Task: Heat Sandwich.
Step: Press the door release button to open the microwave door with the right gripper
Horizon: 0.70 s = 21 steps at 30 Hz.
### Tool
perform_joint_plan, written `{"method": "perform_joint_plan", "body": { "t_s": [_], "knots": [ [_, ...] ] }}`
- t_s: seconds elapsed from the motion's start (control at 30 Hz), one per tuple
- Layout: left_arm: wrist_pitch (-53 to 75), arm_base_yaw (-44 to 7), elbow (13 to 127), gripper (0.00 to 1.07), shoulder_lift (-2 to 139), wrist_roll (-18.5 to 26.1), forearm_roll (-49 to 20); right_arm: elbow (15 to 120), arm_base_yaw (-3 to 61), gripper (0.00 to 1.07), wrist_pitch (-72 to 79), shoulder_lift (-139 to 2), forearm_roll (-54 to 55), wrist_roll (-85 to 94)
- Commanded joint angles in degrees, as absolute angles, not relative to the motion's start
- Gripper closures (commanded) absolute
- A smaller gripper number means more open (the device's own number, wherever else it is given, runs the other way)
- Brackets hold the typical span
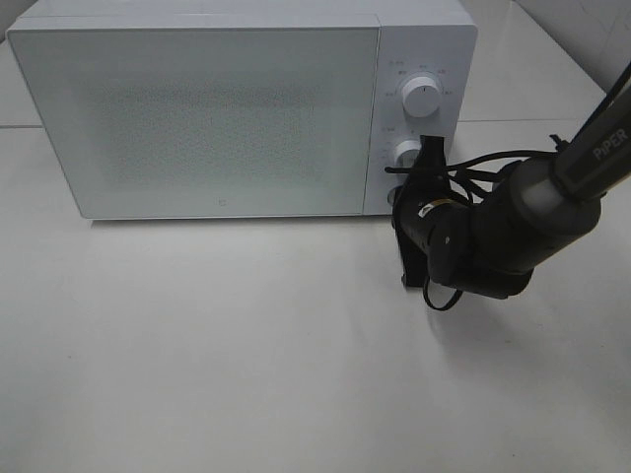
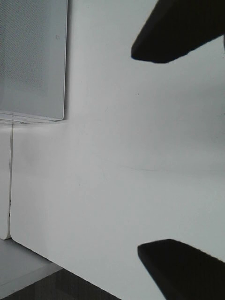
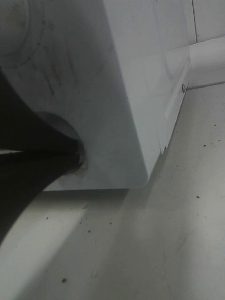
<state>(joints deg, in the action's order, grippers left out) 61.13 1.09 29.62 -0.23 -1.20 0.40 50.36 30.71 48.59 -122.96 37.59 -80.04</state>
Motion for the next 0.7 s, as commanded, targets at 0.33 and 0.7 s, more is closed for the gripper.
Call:
{"method": "perform_joint_plan", "body": {
  "t_s": [0.33, 0.7],
  "knots": [
    [61.1, 1.3, 29.6, 0.09, -0.6, -1.2, 0.3, 57.9, 30.1, 1.07, 66.6, -123.9, 36.7, -77.9],
    [61.1, 1.3, 29.6, 0.09, -0.6, -1.2, 0.3, 59.1, 30.1, 1.07, 65.9, -124.3, 36.7, -76.0]
  ]
}}
